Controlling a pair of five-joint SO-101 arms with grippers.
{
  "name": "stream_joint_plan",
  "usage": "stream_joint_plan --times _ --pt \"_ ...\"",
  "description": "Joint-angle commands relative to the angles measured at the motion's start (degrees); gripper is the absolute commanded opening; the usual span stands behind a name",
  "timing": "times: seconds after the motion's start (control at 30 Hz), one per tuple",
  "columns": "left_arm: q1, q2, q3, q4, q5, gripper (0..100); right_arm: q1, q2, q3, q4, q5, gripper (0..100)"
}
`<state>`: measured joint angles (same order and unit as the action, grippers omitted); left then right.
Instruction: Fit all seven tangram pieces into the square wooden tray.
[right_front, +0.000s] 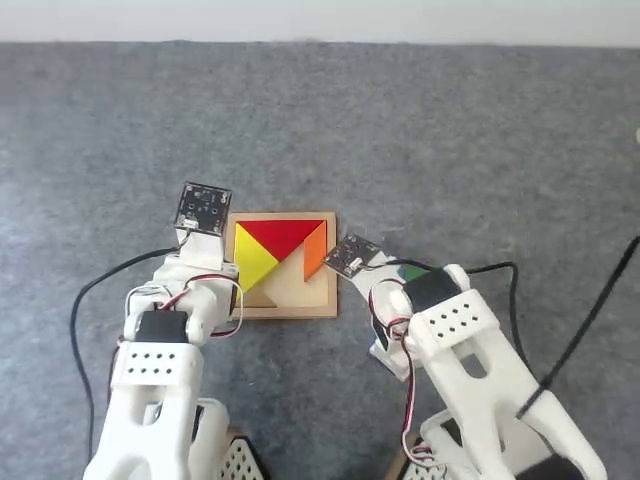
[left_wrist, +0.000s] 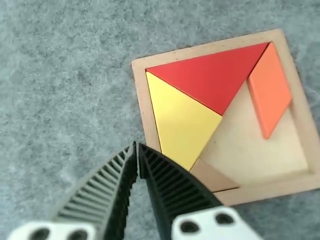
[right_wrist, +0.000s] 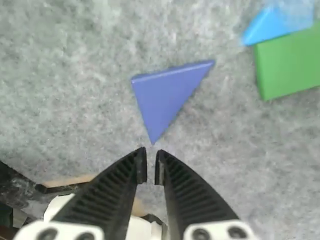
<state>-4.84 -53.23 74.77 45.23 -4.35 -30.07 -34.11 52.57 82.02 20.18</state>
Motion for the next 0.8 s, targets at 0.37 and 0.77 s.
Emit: stream_joint_plan --times 0.37,0.77 --pt "-0.18 -1.32 -0.57 0.70 -0.97 1 -7.52 -1.89 10.46 -23.34 -34.02 34.0" --pt "-0.18 -1.32 -0.48 0.70 -0.88 1 -6.99 -1.89 16.26 -34.59 -41.49 24.7"
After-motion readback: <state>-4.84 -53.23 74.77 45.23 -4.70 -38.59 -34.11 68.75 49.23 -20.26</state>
